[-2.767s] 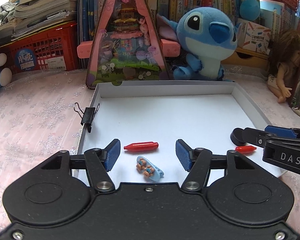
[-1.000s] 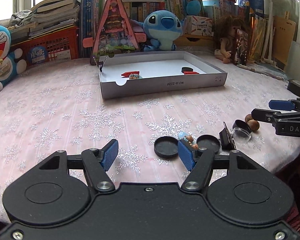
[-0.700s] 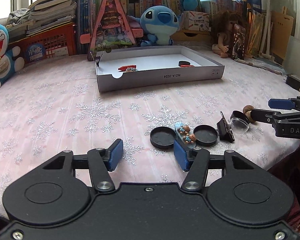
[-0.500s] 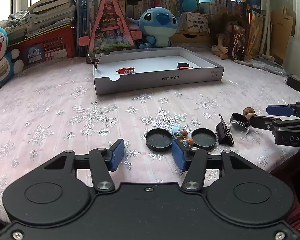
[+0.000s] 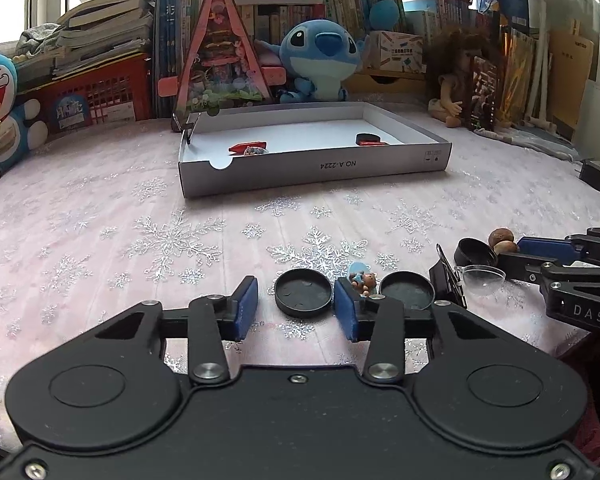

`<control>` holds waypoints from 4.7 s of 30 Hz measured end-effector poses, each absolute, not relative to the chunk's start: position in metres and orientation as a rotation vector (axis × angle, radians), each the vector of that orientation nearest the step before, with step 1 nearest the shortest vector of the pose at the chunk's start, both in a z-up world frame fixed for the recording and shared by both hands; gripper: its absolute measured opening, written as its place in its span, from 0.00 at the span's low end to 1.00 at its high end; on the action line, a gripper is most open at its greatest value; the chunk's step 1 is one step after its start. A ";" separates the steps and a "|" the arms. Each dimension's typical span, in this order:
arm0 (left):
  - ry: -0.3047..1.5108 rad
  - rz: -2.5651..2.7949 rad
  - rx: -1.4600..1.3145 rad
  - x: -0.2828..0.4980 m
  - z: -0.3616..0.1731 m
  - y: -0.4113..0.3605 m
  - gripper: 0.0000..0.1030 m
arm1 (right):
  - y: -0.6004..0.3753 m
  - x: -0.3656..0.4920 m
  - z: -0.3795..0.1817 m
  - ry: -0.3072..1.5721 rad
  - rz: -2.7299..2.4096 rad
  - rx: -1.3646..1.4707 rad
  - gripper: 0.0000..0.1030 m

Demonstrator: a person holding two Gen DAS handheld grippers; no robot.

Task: Organize rigid objects
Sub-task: 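Move the left tool toward a blue figurine clip while the right tool approaches the walnuts, then grasp a black round lid with the left tool while the right tool grasps a walnut, then carry the black lid in the left tool and walnut in the right tool into the tray, then open the left tool releasing the lid while the right tool releases the walnut, then withdraw both open tools from the tray toward the remaining table objects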

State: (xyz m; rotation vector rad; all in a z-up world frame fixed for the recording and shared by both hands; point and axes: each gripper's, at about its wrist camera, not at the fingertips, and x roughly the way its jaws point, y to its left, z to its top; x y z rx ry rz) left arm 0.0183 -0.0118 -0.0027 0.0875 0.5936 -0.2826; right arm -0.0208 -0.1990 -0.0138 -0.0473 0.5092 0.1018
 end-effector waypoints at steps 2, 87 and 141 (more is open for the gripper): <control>0.589 -0.283 0.095 0.018 -0.003 -0.014 0.29 | -0.196 -0.020 -0.014 0.510 0.108 -0.051 0.30; 0.827 -0.114 -0.076 0.325 0.028 -0.026 0.29 | -0.230 0.278 0.031 0.764 0.053 0.160 0.20; 0.618 -0.263 0.067 0.165 0.059 -0.018 0.71 | -0.221 0.128 0.050 0.506 0.130 0.009 0.66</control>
